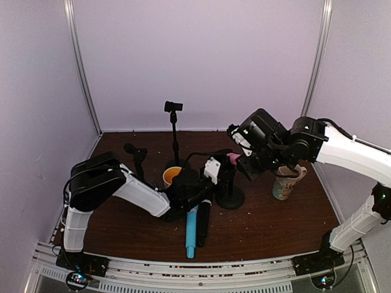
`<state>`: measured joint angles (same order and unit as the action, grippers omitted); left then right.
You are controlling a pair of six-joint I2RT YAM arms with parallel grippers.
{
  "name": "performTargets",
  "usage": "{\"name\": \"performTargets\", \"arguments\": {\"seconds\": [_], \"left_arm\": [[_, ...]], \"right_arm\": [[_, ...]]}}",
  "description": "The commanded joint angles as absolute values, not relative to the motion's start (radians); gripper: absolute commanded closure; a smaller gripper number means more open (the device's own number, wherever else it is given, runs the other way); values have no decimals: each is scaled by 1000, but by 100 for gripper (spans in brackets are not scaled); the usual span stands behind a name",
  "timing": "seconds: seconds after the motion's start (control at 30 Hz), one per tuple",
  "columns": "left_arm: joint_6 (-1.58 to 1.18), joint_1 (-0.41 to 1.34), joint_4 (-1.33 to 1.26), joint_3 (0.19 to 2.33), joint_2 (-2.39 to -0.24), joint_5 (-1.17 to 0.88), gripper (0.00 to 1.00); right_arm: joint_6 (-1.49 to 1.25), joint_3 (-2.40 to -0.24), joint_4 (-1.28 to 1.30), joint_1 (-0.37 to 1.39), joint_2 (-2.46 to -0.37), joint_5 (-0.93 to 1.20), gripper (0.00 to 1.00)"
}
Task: Attach the microphones to the stand
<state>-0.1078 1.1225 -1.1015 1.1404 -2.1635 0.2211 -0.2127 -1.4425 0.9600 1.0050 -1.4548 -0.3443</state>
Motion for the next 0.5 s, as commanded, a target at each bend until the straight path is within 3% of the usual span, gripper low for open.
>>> {"name": "performTargets", "arguments": {"seconds": [0.0,0.07,0.2,0.47], "left_arm": [[-105,1190,-1192,1104,-2102,153,61],[-113,1190,-1191,1099,-2096,190,49],[-124,1190,-1208,1080,-2084,240,34],[-130,1190,-1219,1055,-2075,227,33]], "right_arm": [[-234,-1415,881,909,-1504,-434,100],[-224,-1433,889,878,-1492,-461,100],[-213,-1442,858,812,-1453,-466,100],[-188,-1489,788,759,-1487,-526,100]]}}
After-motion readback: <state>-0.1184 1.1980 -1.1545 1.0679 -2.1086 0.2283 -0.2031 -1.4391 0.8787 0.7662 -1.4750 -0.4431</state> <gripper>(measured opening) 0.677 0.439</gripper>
